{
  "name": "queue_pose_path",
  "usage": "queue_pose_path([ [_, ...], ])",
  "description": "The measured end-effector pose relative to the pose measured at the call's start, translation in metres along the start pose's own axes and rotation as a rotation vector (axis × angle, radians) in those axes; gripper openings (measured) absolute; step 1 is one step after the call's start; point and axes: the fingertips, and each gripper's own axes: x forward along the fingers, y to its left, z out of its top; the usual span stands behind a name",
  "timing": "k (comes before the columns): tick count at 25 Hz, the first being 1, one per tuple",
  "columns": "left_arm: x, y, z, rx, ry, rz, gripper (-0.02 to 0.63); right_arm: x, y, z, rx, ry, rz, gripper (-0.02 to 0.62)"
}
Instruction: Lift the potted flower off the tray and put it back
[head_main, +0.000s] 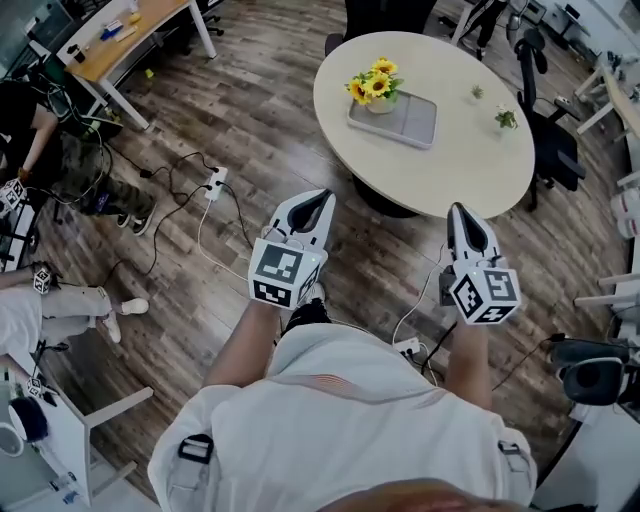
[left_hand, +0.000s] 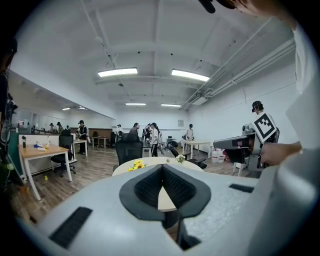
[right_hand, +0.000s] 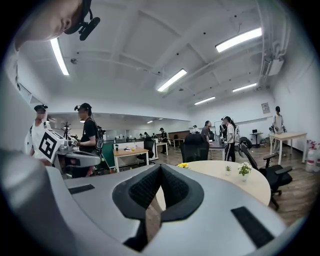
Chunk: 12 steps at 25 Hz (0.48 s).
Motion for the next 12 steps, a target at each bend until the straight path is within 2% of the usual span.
queue_pose_path([
  [7, 0.059, 0.113, 0.007, -0.002, 0.011, -0.026, 0.005, 0.118, 0.014, 0.009, -0.01, 0.041, -0.033, -0.001],
  [12, 0.094, 0.15, 0.003, -0.023, 0.009, -0.023, 0.005, 0.165, 0.008, 0.007, -0.033, 0.069, -0.029, -0.002],
])
